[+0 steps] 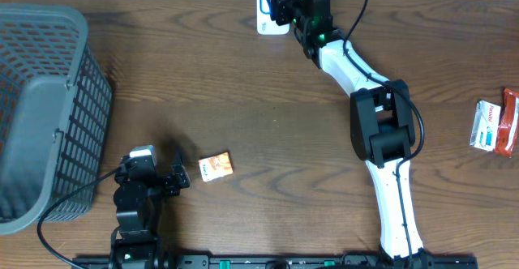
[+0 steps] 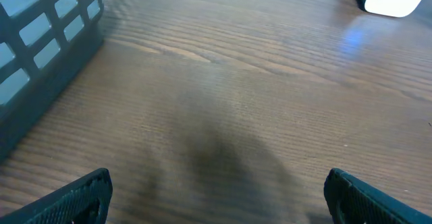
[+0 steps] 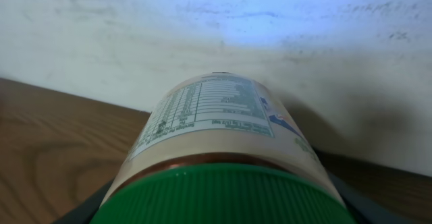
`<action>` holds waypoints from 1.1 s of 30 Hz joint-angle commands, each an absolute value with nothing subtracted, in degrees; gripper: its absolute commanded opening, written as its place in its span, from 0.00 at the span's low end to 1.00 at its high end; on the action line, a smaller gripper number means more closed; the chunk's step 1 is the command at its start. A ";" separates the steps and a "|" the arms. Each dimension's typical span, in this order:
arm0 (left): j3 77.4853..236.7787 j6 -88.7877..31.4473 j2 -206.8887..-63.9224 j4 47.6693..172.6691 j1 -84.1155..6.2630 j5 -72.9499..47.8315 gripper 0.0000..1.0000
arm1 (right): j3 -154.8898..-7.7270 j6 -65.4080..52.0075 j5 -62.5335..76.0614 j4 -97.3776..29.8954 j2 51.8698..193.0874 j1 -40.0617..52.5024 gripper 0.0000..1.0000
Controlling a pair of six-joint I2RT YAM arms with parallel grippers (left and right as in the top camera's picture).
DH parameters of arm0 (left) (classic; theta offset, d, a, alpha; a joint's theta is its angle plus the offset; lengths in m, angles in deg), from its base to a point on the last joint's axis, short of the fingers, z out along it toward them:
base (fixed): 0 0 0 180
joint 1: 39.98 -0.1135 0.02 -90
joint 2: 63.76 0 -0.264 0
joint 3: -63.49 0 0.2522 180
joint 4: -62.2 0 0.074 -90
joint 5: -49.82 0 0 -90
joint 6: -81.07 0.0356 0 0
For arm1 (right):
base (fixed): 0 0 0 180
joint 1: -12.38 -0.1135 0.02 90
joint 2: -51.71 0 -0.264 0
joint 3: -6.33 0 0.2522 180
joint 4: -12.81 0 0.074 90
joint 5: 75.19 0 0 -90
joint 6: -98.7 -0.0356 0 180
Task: Scan the item barcode
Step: 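Carry the bottle up to the scanner and present its label, then carry the bottle to the far right and set it beside the Panadol box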
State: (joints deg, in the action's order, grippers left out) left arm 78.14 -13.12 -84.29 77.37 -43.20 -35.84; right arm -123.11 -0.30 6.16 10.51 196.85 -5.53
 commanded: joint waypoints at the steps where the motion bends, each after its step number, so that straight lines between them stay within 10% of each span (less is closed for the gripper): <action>1: 77.49 -12.35 -84.23 79.58 -43.00 -35.22 0.99 | -124.38 -1.10 7.45 11.80 195.34 -5.48 0.50; 14: 77.49 -12.38 -84.25 79.58 -43.00 -35.25 0.99 | -125.69 -2.90 7.52 7.91 189.37 -4.70 0.49; 33: 77.49 -12.38 -84.23 79.58 -43.00 -35.25 0.99 | -125.23 3.62 28.50 -52.51 165.53 18.21 0.45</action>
